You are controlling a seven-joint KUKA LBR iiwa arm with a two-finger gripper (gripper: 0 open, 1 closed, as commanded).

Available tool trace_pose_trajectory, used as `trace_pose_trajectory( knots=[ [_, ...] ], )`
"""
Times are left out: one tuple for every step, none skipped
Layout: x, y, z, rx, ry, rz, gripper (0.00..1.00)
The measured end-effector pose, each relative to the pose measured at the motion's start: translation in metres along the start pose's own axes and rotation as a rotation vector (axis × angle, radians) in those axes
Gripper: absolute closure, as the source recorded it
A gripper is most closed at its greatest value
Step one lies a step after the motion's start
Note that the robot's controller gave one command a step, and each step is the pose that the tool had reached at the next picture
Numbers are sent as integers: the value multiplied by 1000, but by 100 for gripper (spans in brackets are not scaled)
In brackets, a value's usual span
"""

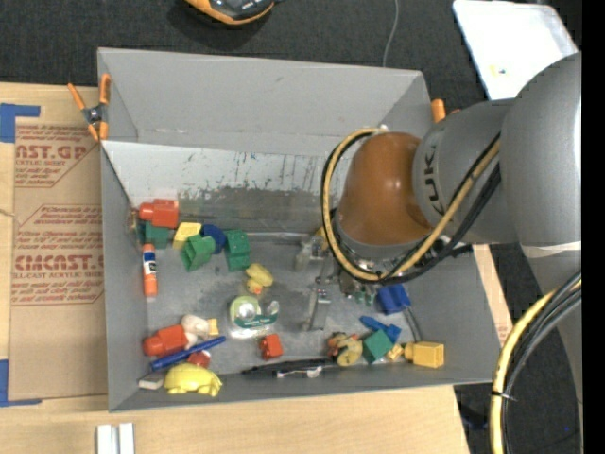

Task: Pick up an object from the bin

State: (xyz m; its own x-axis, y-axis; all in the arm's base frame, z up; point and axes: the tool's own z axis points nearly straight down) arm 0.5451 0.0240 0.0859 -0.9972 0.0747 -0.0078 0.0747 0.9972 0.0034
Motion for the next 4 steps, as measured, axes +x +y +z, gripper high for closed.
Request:
trace_pose_trajectory(
  knots=[
    [9,13,-19,2,6,33,0],
    [-5,22,-10,1,1,7,0],
    [5,46,1,4,-2,-20,0],
    [-13,65,6,1,5,-267,0]
  ],
)
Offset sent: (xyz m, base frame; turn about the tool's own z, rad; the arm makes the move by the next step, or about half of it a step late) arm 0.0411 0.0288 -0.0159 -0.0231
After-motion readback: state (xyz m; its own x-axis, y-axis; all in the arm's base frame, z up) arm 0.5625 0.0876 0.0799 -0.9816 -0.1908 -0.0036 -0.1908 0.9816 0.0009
